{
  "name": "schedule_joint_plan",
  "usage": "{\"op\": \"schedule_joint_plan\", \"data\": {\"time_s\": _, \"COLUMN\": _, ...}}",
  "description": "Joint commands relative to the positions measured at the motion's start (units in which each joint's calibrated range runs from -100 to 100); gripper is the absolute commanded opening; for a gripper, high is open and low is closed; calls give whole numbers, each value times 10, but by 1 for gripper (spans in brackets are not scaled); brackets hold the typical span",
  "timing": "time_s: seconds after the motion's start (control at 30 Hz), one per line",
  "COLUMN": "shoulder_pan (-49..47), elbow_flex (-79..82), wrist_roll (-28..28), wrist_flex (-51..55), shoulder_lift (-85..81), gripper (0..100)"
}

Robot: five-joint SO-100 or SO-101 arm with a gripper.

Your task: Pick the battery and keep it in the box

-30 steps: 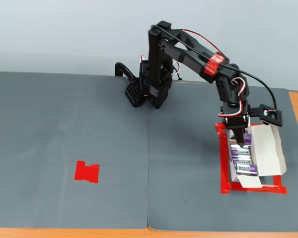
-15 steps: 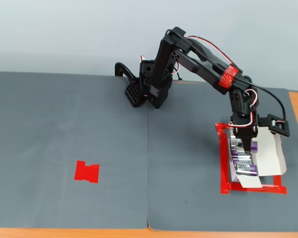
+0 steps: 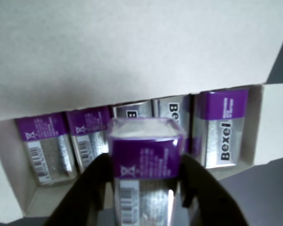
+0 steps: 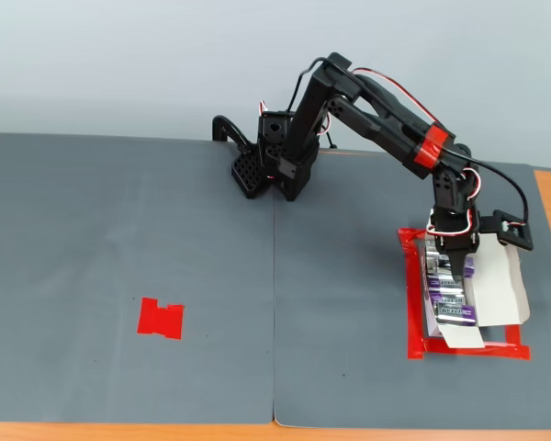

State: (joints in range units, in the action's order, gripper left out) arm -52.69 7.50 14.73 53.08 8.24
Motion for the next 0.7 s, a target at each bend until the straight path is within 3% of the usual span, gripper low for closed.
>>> {"op": "schedule_joint_plan", "data": {"time_s": 0.0, "shoulder_pan": -4, "elbow_flex": -34, "wrist_roll": -2, "wrist_flex": -6, "shoulder_lift": -8, "gripper": 8}}
{"op": "schedule_joint_plan", "data": {"time_s": 0.2, "shoulder_pan": -2, "elbow_flex": -33, "wrist_roll": -2, "wrist_flex": -6, "shoulder_lift": -6, "gripper": 8}}
{"op": "schedule_joint_plan", "data": {"time_s": 0.43, "shoulder_pan": 1, "elbow_flex": -34, "wrist_roll": -2, "wrist_flex": -6, "shoulder_lift": 0, "gripper": 23}}
{"op": "schedule_joint_plan", "data": {"time_s": 0.67, "shoulder_pan": 1, "elbow_flex": -34, "wrist_roll": -2, "wrist_flex": -6, "shoulder_lift": -9, "gripper": 24}}
